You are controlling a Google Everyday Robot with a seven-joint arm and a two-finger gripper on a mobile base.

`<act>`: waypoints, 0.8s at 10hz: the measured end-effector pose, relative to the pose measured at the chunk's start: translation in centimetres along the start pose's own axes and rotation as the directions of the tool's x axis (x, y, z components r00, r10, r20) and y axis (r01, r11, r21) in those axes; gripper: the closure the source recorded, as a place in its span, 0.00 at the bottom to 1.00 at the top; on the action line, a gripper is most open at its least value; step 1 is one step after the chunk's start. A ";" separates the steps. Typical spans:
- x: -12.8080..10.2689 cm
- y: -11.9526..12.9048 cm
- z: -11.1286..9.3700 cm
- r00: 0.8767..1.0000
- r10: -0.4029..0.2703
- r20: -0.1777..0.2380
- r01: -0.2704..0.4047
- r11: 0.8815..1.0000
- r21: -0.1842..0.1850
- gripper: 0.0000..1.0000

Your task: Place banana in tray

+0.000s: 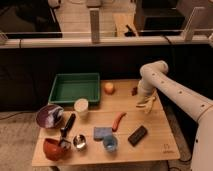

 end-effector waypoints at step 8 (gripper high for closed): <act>7.7 -1.1 4.0 1.000 0.018 -0.007 -0.017 0.998 0.064 0.20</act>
